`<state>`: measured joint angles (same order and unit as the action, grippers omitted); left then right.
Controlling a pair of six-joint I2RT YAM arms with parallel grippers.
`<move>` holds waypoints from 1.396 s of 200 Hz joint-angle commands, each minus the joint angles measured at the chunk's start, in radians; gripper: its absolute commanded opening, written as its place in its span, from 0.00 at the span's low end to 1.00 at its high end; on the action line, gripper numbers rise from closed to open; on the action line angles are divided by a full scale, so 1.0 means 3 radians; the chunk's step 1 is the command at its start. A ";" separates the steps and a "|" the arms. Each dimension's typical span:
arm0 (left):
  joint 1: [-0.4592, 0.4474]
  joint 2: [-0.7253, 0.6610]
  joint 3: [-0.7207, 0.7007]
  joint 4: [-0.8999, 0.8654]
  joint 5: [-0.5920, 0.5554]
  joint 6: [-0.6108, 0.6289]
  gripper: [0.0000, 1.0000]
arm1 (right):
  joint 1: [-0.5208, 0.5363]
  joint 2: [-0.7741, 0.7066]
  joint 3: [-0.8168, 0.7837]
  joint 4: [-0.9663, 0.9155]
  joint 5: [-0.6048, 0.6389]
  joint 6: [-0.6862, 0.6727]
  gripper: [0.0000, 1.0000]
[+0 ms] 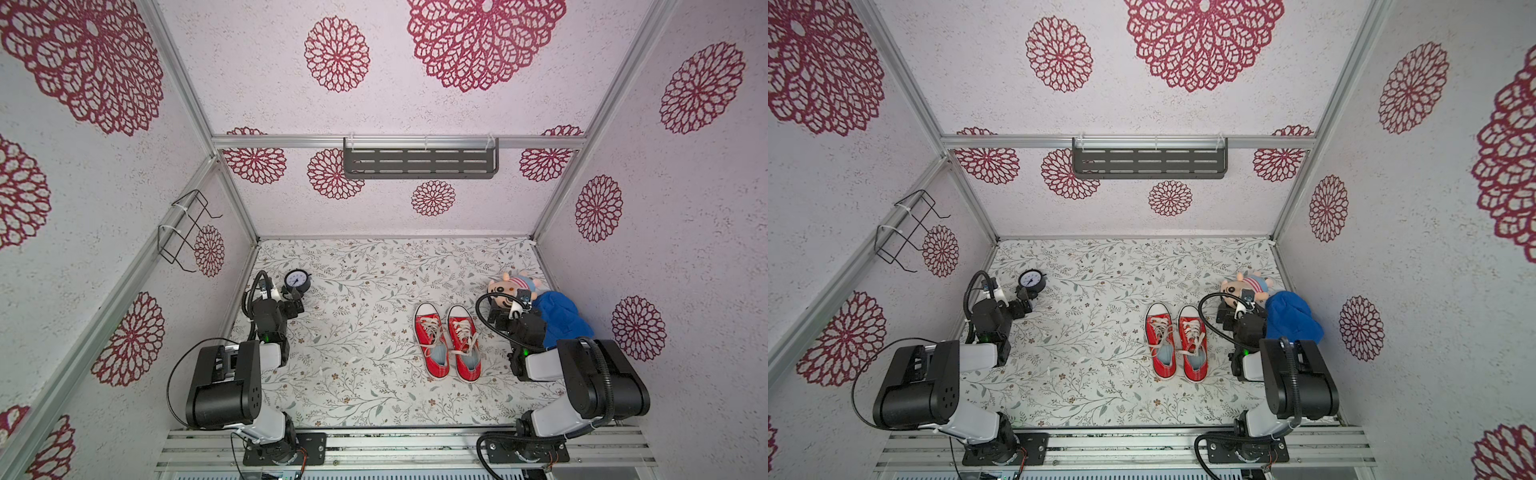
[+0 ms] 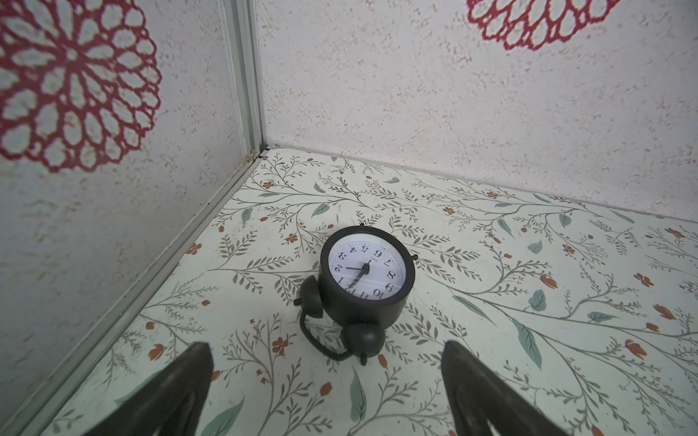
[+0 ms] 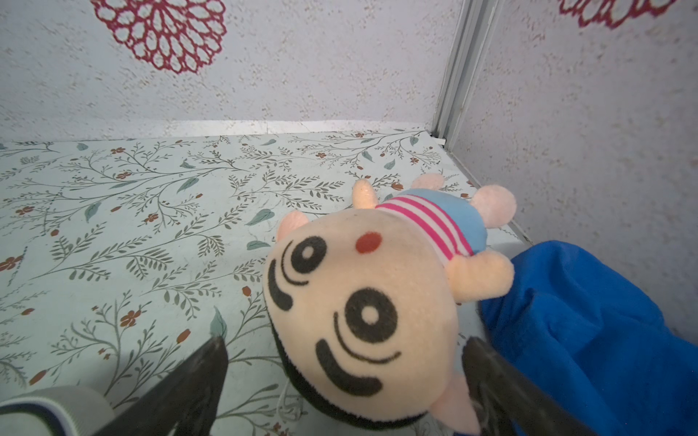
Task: Remove the insole from the shoe
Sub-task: Pick up the shoe at the center of the board.
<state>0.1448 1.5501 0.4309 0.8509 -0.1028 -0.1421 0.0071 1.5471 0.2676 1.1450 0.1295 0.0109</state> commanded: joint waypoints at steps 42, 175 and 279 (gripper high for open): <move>-0.0071 -0.0233 -0.0016 -0.0095 -0.0147 0.0065 0.97 | -0.0013 -0.0320 -0.0138 0.0114 0.0057 0.0058 0.99; -0.2394 -0.1399 0.1635 -0.4098 0.0189 -0.1788 0.98 | -0.0008 -0.3156 0.1031 -0.4948 -0.0796 0.1296 0.99; -0.3866 0.0531 0.3048 -0.4669 0.0093 -0.2059 0.97 | -0.0008 -0.3450 0.0936 -0.5091 -0.0658 0.1411 0.99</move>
<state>-1.0019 1.6314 1.2980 -0.5037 -0.0822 -0.7341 0.0071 0.5156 0.5503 -0.3737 -0.0830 0.4122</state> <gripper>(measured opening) 0.975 0.989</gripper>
